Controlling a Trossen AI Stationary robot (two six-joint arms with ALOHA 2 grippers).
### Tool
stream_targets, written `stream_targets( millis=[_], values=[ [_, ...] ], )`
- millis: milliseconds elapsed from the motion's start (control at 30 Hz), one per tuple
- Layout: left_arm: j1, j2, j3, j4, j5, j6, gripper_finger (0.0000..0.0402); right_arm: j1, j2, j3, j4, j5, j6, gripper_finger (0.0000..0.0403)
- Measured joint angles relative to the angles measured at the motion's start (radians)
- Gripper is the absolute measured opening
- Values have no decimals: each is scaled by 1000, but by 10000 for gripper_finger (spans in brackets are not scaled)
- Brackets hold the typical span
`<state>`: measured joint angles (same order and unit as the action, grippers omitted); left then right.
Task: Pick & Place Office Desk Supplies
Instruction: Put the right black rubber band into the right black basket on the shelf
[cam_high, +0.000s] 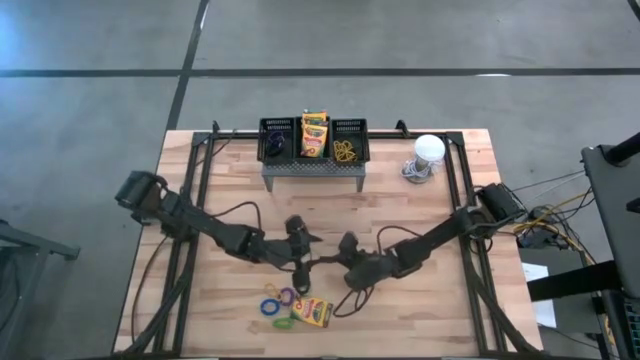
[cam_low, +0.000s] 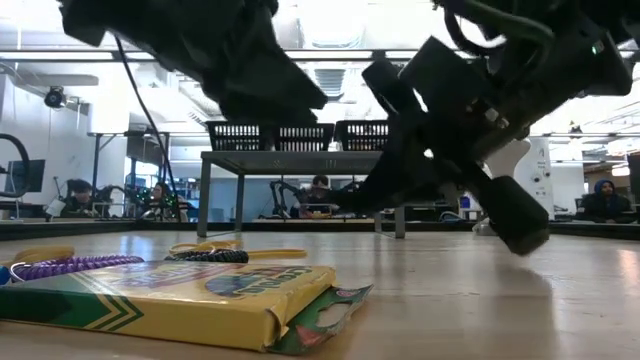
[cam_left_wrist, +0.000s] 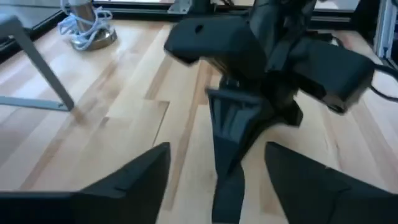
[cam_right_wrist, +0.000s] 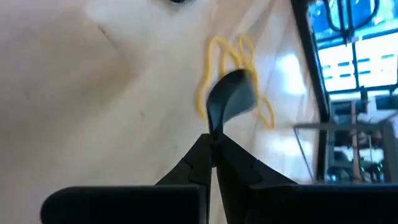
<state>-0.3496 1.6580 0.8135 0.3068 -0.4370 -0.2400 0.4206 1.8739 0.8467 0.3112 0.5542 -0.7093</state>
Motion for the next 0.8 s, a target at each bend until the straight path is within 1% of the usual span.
stream_targets(
  millis=[67,167,267,367,467,533,600,667,700,767,800],
  values=[
    [0,-22,0,-67,-1,-17,287,0,-31,12,-42,26,14,10],
    [0,-23,-3,-126,-20,-79,297,0,-120,14,-72,78,29,9],
    [-1,-4,-22,-98,-56,-127,295,-23,-243,10,-73,132,38,9],
    [-3,25,-40,-60,-100,-135,289,-103,-383,16,-88,152,115,9],
    [-4,43,-43,-42,-111,-135,285,-241,-500,69,-226,141,256,9],
    [-3,58,-44,-46,-110,-135,285,-350,-550,138,-401,79,355,11],
    [-2,66,-50,-46,-112,-135,286,-471,-570,233,-555,-48,458,16],
    [-1,73,-50,-41,-114,-135,286,-586,-546,318,-710,-199,544,23],
    [-1,73,-50,-43,-114,-135,286,-641,-528,362,-757,-276,569,26],
    [0,73,-49,-39,-114,-135,286,-736,-481,422,-854,-413,583,35],
    [0,71,-49,-38,-114,-135,286,-771,-455,453,-876,-472,583,41]
  ],
)
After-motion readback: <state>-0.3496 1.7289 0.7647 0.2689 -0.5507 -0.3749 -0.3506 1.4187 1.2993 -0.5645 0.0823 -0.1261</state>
